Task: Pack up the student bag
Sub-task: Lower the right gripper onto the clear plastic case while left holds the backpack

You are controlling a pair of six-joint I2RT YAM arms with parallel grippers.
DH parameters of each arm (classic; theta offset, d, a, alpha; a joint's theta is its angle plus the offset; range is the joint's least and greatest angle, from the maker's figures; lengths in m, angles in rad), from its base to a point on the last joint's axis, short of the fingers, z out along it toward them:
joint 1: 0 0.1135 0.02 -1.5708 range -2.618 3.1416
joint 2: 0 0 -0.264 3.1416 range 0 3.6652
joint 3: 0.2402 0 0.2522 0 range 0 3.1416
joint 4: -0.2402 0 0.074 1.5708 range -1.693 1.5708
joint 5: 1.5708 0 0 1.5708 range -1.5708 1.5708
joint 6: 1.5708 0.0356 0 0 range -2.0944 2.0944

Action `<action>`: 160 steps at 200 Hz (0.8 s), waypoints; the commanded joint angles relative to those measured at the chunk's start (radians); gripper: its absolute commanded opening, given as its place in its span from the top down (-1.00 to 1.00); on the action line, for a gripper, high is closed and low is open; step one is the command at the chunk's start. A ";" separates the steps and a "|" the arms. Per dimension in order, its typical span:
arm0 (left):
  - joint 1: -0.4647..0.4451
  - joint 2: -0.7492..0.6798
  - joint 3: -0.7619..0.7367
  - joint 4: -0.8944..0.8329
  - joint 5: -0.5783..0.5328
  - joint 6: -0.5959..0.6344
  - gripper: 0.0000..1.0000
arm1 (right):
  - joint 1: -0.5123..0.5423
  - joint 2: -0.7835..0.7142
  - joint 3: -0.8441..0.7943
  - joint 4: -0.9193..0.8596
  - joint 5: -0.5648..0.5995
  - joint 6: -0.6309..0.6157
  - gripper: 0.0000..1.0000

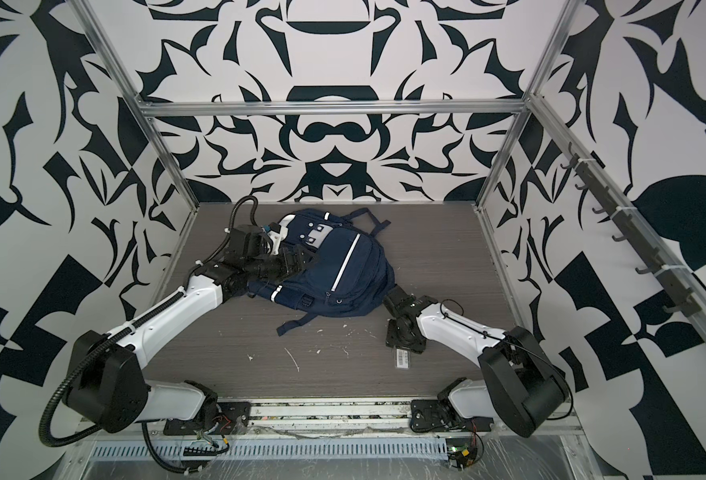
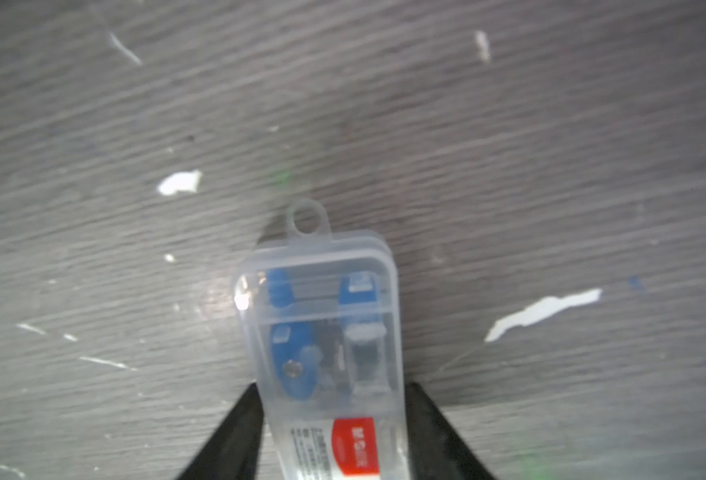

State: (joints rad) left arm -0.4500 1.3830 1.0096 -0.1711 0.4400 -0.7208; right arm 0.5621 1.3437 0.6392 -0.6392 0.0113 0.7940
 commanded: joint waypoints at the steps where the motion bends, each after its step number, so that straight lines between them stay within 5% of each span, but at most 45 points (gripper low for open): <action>1: -0.001 0.008 0.017 -0.002 -0.015 0.009 -0.99 | 0.010 0.003 0.031 0.004 0.029 0.023 0.03; 22: -0.001 0.014 0.024 -0.001 -0.012 0.013 -0.99 | 0.021 -0.008 0.031 -0.003 0.034 0.036 0.03; 69: -0.002 0.035 0.050 -0.001 -0.003 0.048 -0.99 | 0.042 -0.082 0.009 -0.073 0.047 0.063 -0.57; 160: -0.187 0.295 0.496 -0.550 -0.263 0.350 -0.87 | 0.073 -0.119 -0.107 -0.056 0.009 0.122 -0.38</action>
State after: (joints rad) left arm -0.5850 1.6016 1.4120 -0.5129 0.2695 -0.4778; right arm 0.6304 1.2114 0.5449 -0.6979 0.0296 0.8917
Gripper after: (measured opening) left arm 0.959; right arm 0.709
